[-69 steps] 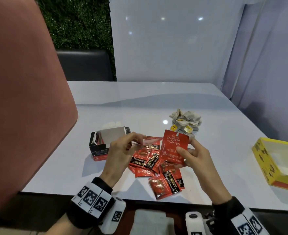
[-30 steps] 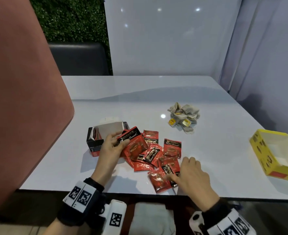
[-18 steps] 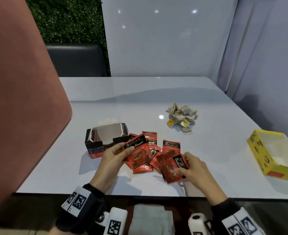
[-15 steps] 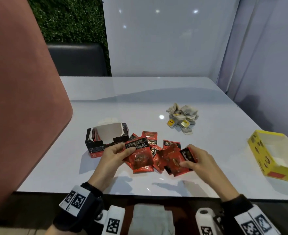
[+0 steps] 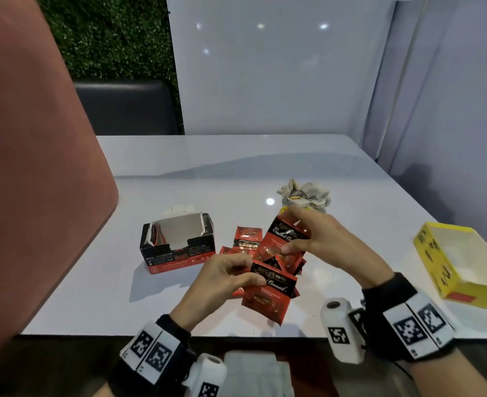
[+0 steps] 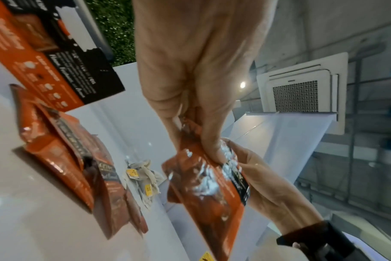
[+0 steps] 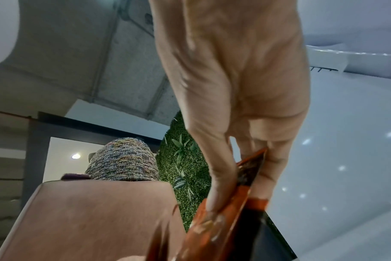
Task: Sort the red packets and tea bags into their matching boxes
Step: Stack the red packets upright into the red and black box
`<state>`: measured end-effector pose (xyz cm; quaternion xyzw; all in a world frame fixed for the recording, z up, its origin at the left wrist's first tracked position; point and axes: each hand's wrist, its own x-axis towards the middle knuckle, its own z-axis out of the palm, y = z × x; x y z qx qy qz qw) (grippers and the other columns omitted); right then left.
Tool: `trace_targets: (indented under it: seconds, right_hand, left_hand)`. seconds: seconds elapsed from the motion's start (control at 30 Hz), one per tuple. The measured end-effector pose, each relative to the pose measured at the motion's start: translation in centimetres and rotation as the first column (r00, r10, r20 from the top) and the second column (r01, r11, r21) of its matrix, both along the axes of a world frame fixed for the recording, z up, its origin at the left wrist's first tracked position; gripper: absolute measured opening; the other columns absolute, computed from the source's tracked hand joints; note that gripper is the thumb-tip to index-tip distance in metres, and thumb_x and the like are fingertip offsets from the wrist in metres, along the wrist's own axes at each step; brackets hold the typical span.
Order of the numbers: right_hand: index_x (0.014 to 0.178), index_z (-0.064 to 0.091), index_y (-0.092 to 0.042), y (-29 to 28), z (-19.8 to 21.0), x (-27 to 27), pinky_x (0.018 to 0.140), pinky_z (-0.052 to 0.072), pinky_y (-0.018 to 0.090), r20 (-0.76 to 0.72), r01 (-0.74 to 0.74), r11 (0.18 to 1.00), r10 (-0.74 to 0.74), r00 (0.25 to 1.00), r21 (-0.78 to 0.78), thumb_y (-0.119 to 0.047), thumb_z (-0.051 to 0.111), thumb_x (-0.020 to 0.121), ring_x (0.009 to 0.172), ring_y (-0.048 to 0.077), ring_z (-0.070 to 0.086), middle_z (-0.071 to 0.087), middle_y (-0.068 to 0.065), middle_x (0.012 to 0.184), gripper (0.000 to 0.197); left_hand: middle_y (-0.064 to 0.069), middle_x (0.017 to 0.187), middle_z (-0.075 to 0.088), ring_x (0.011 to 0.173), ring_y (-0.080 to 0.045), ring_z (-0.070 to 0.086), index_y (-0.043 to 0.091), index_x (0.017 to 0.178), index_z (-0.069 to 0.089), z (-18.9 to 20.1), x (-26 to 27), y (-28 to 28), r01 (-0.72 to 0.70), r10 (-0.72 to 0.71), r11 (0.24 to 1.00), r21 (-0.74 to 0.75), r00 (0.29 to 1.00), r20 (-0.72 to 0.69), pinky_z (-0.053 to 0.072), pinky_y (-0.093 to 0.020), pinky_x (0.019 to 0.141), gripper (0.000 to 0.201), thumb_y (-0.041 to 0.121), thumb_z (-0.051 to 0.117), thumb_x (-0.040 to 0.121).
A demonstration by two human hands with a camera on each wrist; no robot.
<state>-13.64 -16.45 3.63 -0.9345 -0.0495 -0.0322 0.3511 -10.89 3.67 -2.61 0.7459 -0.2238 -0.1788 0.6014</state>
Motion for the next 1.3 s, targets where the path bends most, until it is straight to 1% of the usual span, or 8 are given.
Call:
trace_targets:
  seconds: [0.13,0.27,0.4,0.6,0.8,0.93,1.2,1.3]
  right_hand:
    - [0.110,0.050,-0.027,0.3,-1.7,-0.1,0.078,0.054,0.027,-0.095,0.012,0.984,0.005,0.995,0.176,-0.022,0.072,0.079,0.096,0.011,0.063,0.064,-0.004,0.106,0.038]
    - [0.098,0.052,-0.029,0.1,-1.8,-0.3,0.064,0.056,0.026,-0.119,-0.007,0.947,0.048,0.992,0.322,-0.010,0.070,0.080,0.086,0.012,0.067,0.067,-0.002,0.095,0.032]
    - [0.099,0.052,-0.028,-0.3,-1.1,-0.4,0.073,0.054,0.028,-0.062,-0.016,0.991,0.024,0.998,0.134,-0.010,0.069,0.080,0.091,0.014,0.063,0.065,-0.005,0.098,0.031]
    - [0.117,0.057,-0.019,2.3,0.0,0.6,0.069,0.042,0.009,0.053,-0.150,0.981,0.158,0.986,-0.126,-0.005,0.053,0.088,0.090,0.007,0.054,0.059,-0.009,0.097,0.032]
    - [0.125,0.051,-0.019,3.1,-2.1,-0.1,0.083,0.054,0.032,-0.080,0.136,0.742,-0.111,0.991,0.657,-0.040,0.043,0.094,0.100,0.019,0.063,0.063,0.002,0.109,0.038]
    - [0.128,0.039,-0.022,6.1,-5.1,-0.5,0.090,0.053,0.038,-0.193,0.205,0.687,-0.095,0.977,0.697,-0.040,0.046,0.094,0.103,0.018,0.064,0.061,0.004,0.118,0.040]
    - [0.121,0.040,-0.013,8.4,-5.9,0.9,0.073,0.046,0.016,-0.087,0.221,0.661,-0.229,0.970,0.717,-0.029,0.035,0.100,0.091,0.002,0.058,0.059,0.002,0.111,0.027]
    - [0.115,0.045,-0.017,8.0,-5.6,1.0,0.075,0.049,0.016,-0.032,0.164,0.708,-0.196,0.980,0.687,-0.027,0.037,0.100,0.094,0.002,0.060,0.062,0.000,0.107,0.019]
  left_hand:
    - [-0.013,0.097,0.068,0.083,-0.003,0.067,-0.012,0.090,0.062,0.1,-0.1,0.7,-0.021,0.021,0.999,-0.042,1.000,-0.009,0.049,-0.013,0.062,0.021,0.006,0.067,0.080]
    - [0.007,0.103,0.072,0.092,-0.005,0.067,0.012,0.077,0.071,0.0,-0.3,1.3,0.015,-0.028,0.988,-0.151,0.996,-0.081,0.052,-0.016,0.068,0.010,0.002,0.067,0.079]
    - [-0.004,0.112,0.070,0.101,-0.018,0.067,0.015,0.100,0.071,0.2,0.6,2.4,-0.007,-0.066,0.940,-0.340,0.977,-0.202,0.053,-0.023,0.080,0.035,0.028,0.078,0.068]
    - [-0.009,0.098,0.069,0.090,-0.023,0.068,0.007,0.105,0.059,1.3,0.7,0.0,0.010,-0.071,0.948,-0.319,0.981,-0.180,0.056,-0.031,0.072,0.027,0.015,0.066,0.081]
    - [-0.004,0.097,0.070,0.084,-0.016,0.069,0.015,0.104,0.058,0.7,1.1,-0.4,-0.225,0.172,0.901,-0.370,0.970,-0.169,0.057,-0.029,0.071,0.026,0.023,0.062,0.079]
    - [-0.010,0.110,0.066,0.101,-0.024,0.065,0.018,0.111,0.051,-0.3,0.7,-1.7,-0.299,0.285,0.910,-0.287,0.954,-0.090,0.052,-0.047,0.090,0.017,0.021,0.051,0.094]
    - [-0.002,0.126,0.056,0.114,-0.017,0.057,0.033,0.138,0.008,-0.7,0.2,-3.2,-0.351,0.307,0.875,-0.333,0.935,-0.179,0.049,-0.022,0.081,0.054,0.017,0.041,0.098]
    - [-0.009,0.128,0.058,0.111,-0.020,0.060,0.021,0.136,0.026,-0.6,0.4,-2.9,-0.361,0.257,0.866,-0.345,0.915,-0.312,0.050,-0.031,0.086,0.047,0.021,0.048,0.095]
